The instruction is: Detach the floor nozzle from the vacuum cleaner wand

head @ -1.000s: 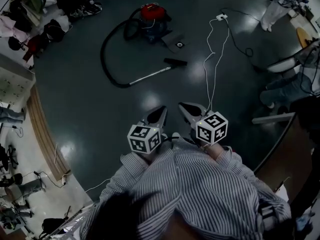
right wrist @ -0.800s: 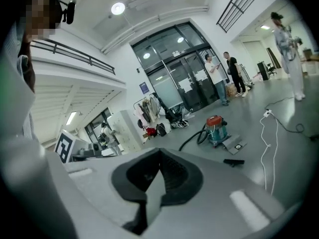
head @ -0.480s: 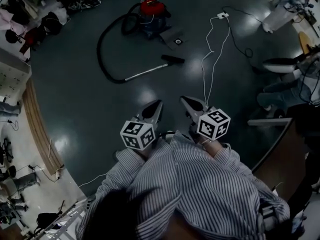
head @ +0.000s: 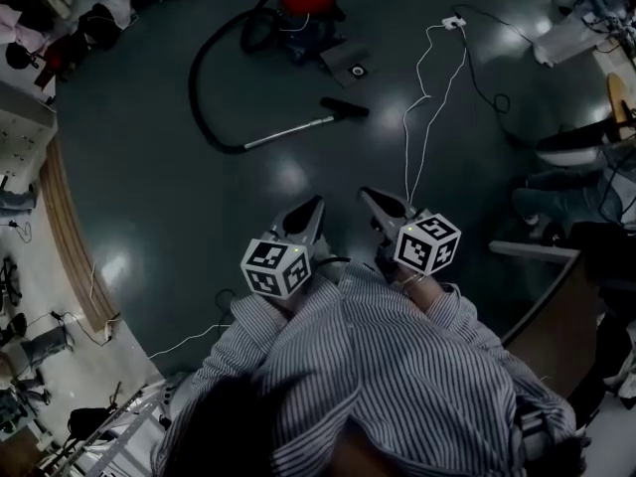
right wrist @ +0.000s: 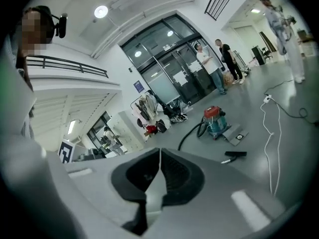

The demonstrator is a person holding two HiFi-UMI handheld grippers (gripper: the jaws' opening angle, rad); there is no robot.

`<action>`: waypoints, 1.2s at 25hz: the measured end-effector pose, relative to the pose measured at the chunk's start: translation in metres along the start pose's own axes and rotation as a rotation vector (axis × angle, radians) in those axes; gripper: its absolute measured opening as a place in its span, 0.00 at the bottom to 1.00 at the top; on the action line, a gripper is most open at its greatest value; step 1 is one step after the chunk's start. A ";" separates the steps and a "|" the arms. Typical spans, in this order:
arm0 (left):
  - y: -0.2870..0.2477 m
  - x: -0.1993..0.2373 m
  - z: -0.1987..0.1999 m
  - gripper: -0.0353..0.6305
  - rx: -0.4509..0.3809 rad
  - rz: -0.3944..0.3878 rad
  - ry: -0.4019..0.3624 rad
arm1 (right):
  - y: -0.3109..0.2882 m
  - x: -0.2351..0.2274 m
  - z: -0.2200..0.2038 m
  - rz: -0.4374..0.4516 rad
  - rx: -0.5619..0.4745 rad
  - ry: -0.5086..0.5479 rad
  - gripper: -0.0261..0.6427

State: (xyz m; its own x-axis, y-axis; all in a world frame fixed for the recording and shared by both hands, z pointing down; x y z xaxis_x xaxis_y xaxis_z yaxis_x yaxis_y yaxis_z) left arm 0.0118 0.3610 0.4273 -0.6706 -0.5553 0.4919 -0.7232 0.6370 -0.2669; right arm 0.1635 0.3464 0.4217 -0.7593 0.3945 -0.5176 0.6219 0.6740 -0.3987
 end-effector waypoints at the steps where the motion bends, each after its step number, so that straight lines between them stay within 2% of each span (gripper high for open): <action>1: -0.003 0.006 0.003 0.06 0.001 0.000 0.001 | -0.007 -0.003 0.004 0.000 0.000 -0.003 0.05; 6: -0.027 0.053 0.024 0.06 0.016 0.003 0.006 | -0.054 -0.014 0.028 0.003 -0.012 0.005 0.05; 8: -0.038 0.075 0.039 0.06 0.035 -0.006 -0.016 | -0.077 -0.017 0.040 0.006 -0.016 -0.004 0.05; 11: -0.055 0.112 0.072 0.06 0.057 -0.023 -0.048 | -0.118 -0.026 0.070 -0.036 -0.054 -0.021 0.05; 14: -0.071 0.156 0.110 0.06 0.068 -0.036 -0.046 | -0.163 -0.031 0.105 -0.070 -0.100 -0.048 0.05; 20: -0.102 0.238 0.173 0.06 0.098 -0.079 -0.056 | -0.245 -0.036 0.162 -0.063 -0.147 -0.077 0.05; 25: -0.133 0.281 0.195 0.06 0.150 -0.127 -0.064 | -0.283 -0.044 0.190 -0.050 -0.215 -0.130 0.05; 30: -0.161 0.306 0.199 0.06 0.194 -0.149 -0.048 | -0.302 -0.055 0.197 0.002 -0.201 -0.138 0.04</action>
State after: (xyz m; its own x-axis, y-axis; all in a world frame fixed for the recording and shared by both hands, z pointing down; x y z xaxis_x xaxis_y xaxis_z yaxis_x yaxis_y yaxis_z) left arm -0.1102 -0.0178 0.4560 -0.5581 -0.6628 0.4993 -0.8296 0.4341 -0.3511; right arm 0.0553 -0.0024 0.4215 -0.7159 0.3163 -0.6224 0.5624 0.7895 -0.2457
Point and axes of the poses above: the fingertips, and each gripper's own axes: y backward along the fingers, x to its left, z out of its top, the point moved 5 cm from there along y, backward along the fingers, and after that the axes turned 7 degrees about -z, right-handed, at the moved point
